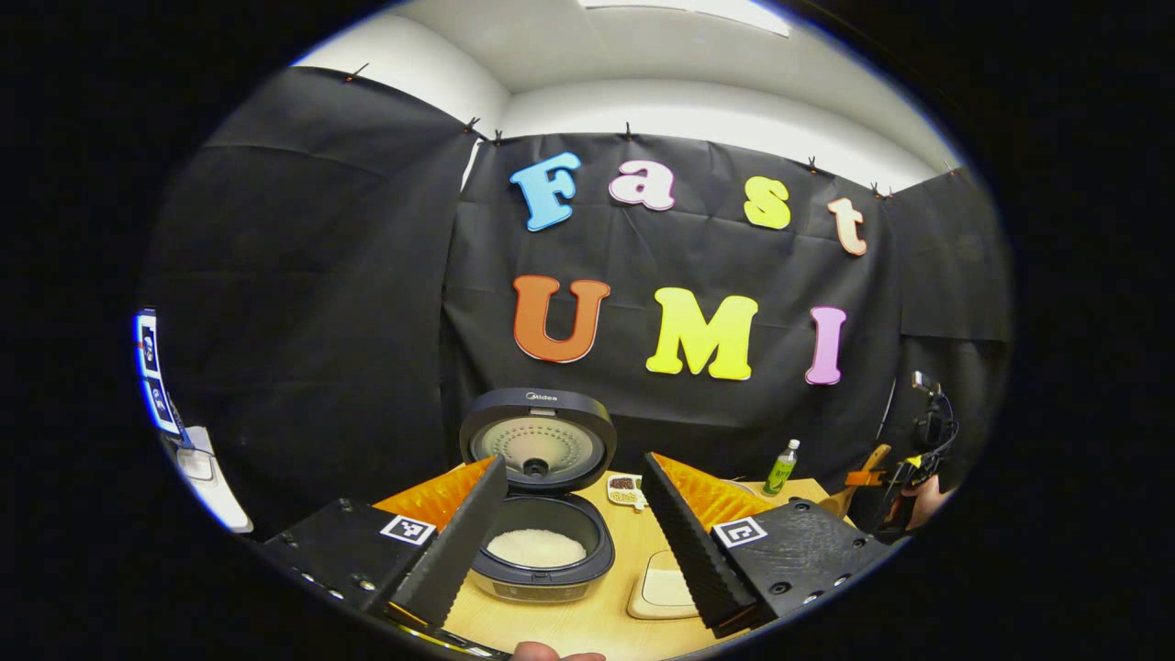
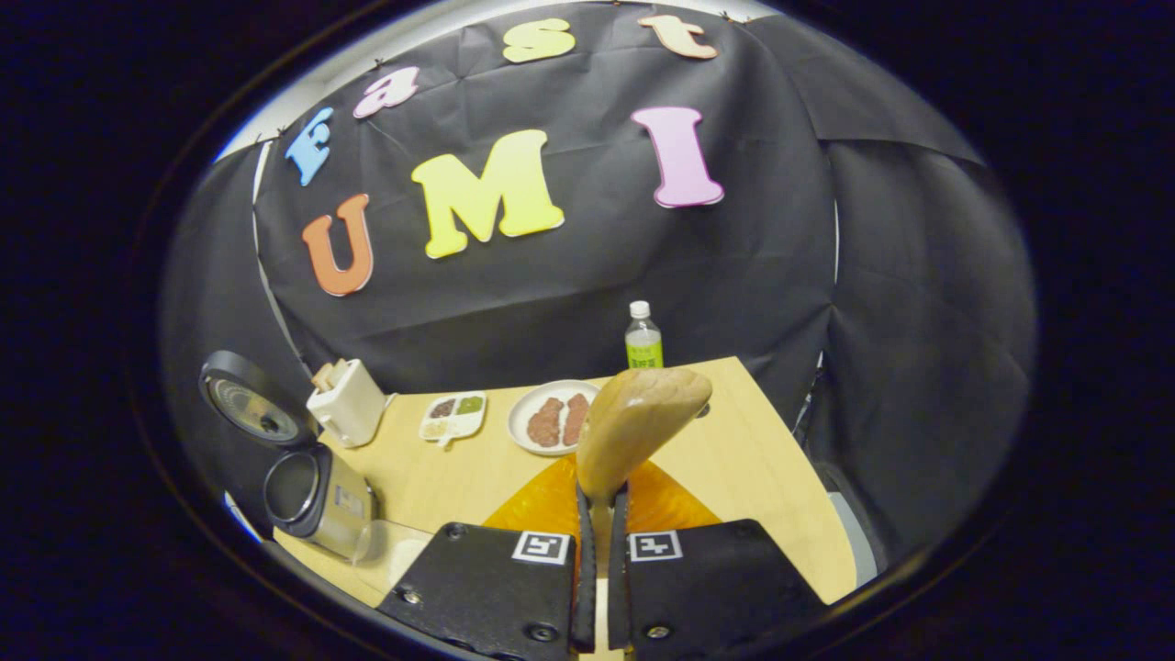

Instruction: Close the left gripper, press the button to open the rice cooker; take a wooden spoon from the chopstick holder with the right hand, scoop a spoonful of rice and pour it into the rice cooker, then put the wooden spoon back into the chopstick holder.

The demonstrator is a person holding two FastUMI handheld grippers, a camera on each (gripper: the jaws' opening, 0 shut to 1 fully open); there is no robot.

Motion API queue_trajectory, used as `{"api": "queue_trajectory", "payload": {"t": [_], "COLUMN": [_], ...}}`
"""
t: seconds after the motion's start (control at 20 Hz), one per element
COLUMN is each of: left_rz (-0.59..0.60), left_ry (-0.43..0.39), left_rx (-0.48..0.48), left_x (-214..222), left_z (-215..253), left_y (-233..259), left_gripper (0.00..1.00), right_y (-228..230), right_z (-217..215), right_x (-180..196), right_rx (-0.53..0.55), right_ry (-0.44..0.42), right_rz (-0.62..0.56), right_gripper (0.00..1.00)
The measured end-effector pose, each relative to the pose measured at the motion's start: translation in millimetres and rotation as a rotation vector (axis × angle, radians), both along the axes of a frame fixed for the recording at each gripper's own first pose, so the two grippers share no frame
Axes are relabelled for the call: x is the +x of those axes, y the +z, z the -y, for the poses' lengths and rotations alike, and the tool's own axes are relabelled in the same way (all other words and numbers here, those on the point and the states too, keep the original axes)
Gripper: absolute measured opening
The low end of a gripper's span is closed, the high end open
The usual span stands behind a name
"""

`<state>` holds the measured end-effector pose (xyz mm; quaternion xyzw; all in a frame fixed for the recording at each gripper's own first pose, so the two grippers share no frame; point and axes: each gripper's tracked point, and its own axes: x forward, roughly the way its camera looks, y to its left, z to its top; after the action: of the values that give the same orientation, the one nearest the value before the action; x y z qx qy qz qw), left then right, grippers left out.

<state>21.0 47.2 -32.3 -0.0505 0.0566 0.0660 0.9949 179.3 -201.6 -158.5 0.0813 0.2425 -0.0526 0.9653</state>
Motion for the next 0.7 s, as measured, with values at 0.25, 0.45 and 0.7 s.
{"api": "queue_trajectory", "payload": {"t": [0.25,0.45,0.7], "left_rz": [0.009,0.037,0.063], "left_ry": [-0.074,-0.096,-0.09], "left_rx": [-0.008,-0.035,-0.034], "left_x": [-12.2,-19.0,-23.3], "left_z": [1.1,-6.8,-26.0], "left_y": [-3.3,5.2,14.1], "left_gripper": [0.94,0.95,0.95], "right_y": [6.6,-33.5,-94.2], "right_z": [-86.8,-131.2,-142.2], "right_x": [-16.6,-28.6,-30.7], "right_rx": [0.055,0.069,-0.064], "right_ry": [0.059,0.078,0.06], "right_rz": [0.006,-0.078,-0.164], "right_gripper": [0.1,0.1,0.1]}}
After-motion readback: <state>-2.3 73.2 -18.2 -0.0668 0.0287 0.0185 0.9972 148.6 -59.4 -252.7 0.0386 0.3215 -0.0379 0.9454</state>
